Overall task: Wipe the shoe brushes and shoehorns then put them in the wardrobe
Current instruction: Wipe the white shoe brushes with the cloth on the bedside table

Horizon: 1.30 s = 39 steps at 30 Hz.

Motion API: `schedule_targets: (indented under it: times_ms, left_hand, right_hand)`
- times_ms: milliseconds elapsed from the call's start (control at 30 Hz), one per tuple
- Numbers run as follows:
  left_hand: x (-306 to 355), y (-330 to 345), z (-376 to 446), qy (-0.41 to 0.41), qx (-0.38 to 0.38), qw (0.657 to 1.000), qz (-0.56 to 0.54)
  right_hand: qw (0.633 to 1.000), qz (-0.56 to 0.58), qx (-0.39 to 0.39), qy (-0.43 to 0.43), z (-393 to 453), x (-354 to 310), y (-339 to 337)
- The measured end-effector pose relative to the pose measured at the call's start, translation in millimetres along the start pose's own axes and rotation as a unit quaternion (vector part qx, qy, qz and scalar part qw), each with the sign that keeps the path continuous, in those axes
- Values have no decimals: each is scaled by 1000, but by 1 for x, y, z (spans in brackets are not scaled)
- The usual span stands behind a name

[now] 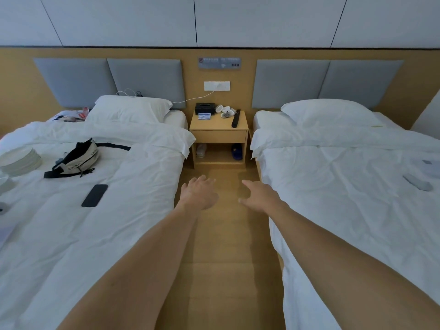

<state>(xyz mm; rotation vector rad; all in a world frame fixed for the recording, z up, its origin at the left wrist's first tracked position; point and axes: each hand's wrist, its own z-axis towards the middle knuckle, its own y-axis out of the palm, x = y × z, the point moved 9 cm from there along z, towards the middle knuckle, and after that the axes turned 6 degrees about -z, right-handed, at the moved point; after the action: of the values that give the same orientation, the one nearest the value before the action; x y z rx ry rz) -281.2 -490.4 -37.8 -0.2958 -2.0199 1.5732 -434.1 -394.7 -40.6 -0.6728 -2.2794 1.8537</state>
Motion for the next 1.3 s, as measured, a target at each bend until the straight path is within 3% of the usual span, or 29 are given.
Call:
schedule_targets:
  times_ms: [133, 433, 733, 967, 1300]
  left_hand:
    - [8, 0, 51, -6, -8, 1000, 1]
    - [15, 7, 173, 8, -30, 1000, -1]
    - [15, -27, 332, 52, -37, 998, -10]
    - [-4, -67, 445, 70, -52, 996, 2]
    - [-38, -62, 585, 54, -63, 997, 0]
  right_hand:
    - [999, -42, -6, -9, 49, 14, -9]
    - [999, -28, -12, 14, 155, 39, -26]
    - [998, -10, -8, 61, 293, 41, -75]
    - [997, 18, 0, 80, 403, 24, -110]
    - [997, 39, -14, 68, 551, 28, -115]
